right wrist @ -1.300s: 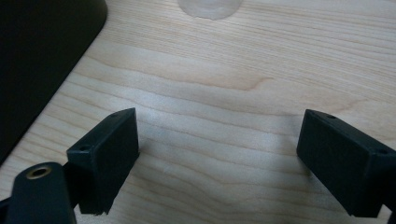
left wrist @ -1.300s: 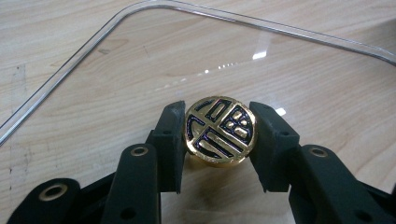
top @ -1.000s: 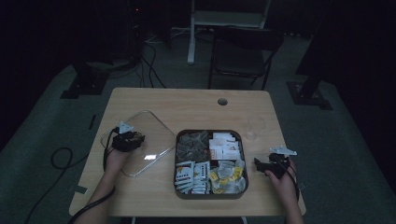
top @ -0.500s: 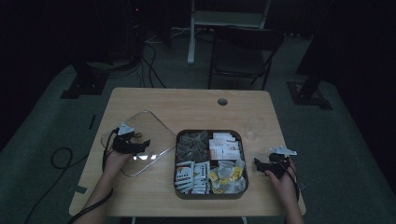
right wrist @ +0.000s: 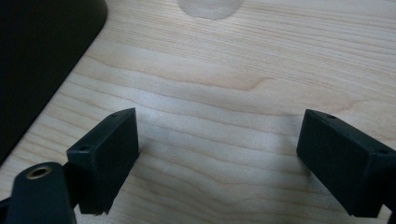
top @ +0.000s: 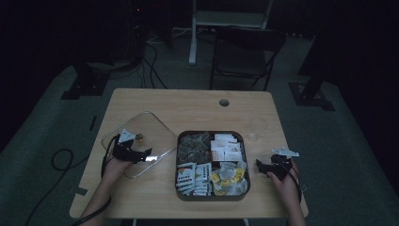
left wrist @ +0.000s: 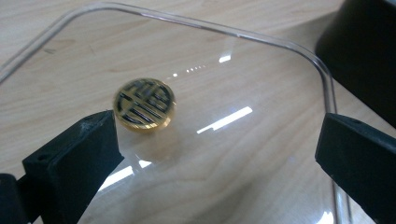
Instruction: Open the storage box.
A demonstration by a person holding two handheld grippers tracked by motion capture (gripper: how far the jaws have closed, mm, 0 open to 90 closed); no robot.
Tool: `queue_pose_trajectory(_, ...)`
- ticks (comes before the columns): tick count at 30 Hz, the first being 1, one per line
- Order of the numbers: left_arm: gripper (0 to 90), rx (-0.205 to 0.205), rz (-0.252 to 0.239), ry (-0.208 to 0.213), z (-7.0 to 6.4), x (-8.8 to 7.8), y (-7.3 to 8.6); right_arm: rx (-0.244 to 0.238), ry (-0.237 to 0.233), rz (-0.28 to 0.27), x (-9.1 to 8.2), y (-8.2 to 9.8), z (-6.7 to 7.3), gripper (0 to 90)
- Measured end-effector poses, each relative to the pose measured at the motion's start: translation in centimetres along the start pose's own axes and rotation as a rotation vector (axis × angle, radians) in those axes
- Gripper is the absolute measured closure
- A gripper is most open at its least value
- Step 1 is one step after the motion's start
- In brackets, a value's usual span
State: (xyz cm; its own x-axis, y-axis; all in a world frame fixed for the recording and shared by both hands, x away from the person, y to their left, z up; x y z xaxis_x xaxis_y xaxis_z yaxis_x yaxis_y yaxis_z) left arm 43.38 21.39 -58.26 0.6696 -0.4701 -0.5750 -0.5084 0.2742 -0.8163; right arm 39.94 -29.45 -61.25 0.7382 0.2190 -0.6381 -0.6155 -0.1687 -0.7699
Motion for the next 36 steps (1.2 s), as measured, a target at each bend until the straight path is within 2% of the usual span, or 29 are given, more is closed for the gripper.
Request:
queue_pose_trajectory(4,0.4,0.021,-0.010,0.024,-0.6,-0.1,0.7,0.000,0.000,0.000,0.0,0.0,0.0,12.3)
queue_pose_trajectory(8,0.4,0.017,-0.020,0.049,-1.3,-0.4,1.2,0.000,0.000,0.000,0.0,0.0,0.0,12.3)
queue_pose_trajectory(9,0.4,0.030,-0.020,0.056,-1.6,-0.5,1.2,0.000,0.000,0.000,0.0,0.0,0.0,12.3)
queue_pose_trajectory(17,0.4,0.069,-0.024,0.091,-3.1,-0.9,1.2,0.000,0.000,0.000,0.0,0.0,0.0,12.3)
queue_pose_trajectory(21,0.4,0.097,-0.004,0.112,-3.8,-0.9,1.6,0.000,0.000,0.000,0.0,0.0,0.0,12.3)
queue_pose_trajectory(26,0.4,0.124,0.013,0.143,-5.4,-0.9,1.9,0.000,0.000,0.000,0.0,0.0,0.0,12.3)
queue_pose_trajectory(32,0.4,0.165,0.039,0.206,-7.5,-0.9,2.4,0.000,0.000,0.000,0.0,0.0,0.0,12.3)
queue_pose_trajectory(36,0.4,0.191,0.047,0.233,-8.5,-0.8,2.6,0.000,0.000,0.000,0.0,0.0,0.0,12.2)
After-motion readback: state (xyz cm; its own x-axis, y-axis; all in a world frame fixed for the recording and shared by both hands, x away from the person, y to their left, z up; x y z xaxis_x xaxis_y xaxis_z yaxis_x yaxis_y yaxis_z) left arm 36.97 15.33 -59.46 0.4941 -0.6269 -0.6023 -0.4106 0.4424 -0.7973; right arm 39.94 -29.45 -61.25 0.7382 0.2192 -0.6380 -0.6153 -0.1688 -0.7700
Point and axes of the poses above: each handheld gripper's, and its own axes: x roughly forward along the jaws, y roughly out of its underside, z roughly to its left, the point moved 9 cm from there along x, roughly forward along the jaws, and after that the axes turned 4 degrees about -z, right-handed, at the moved point
